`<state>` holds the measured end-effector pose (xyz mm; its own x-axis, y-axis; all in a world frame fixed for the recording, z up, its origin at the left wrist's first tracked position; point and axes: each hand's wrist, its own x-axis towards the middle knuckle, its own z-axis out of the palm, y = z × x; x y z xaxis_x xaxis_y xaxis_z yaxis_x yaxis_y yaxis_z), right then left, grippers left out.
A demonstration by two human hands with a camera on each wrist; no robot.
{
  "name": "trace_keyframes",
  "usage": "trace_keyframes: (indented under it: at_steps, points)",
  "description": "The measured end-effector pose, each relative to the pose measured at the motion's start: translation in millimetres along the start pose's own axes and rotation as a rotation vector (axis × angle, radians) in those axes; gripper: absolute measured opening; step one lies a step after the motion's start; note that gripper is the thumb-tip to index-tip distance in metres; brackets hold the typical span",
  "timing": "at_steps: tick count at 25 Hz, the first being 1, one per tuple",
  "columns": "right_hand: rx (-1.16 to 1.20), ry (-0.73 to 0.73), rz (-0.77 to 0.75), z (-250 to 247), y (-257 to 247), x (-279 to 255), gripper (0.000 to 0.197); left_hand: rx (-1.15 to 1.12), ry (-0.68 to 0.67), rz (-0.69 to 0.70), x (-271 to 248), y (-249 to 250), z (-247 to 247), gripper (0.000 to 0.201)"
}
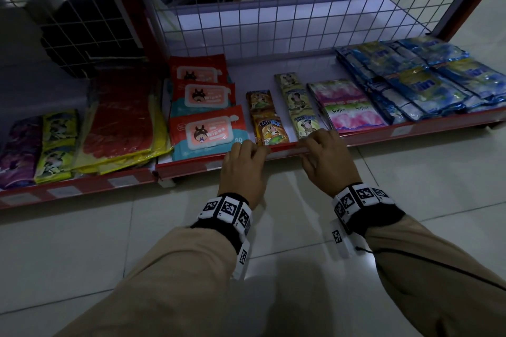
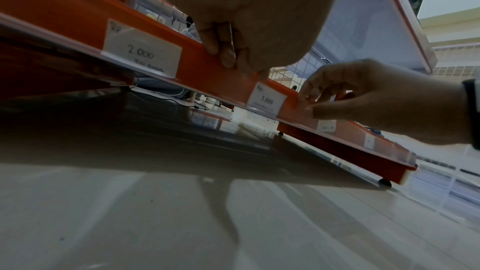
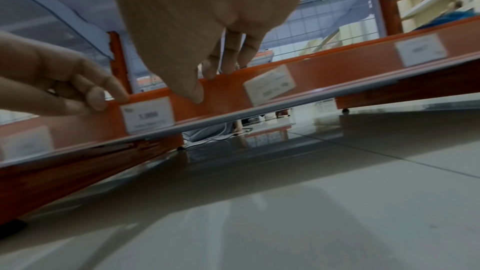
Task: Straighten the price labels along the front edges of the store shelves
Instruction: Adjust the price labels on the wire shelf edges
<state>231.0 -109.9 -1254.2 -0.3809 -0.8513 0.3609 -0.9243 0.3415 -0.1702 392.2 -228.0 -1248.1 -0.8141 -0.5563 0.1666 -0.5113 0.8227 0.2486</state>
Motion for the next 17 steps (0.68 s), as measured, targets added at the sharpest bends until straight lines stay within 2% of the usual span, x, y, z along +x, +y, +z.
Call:
trace_keyframes:
  at_steps: [6,10,13,17]
  points:
    - [-0.120,0.062,0.118,-6,17,-9,0.025,0.072,0.052,-0.047,0,16,3,0.048]
    - [-0.107,0.092,0.148,-8,28,-9,0.021,0.033,0.018,0.111,12,35,6,0.058]
    - [-0.049,0.096,0.126,-5,36,-10,0.018,0.022,-0.043,0.256,20,50,13,0.056]
    - [0.003,0.133,0.078,-1,41,-11,0.015,0.038,-0.070,0.266,25,57,21,0.056]
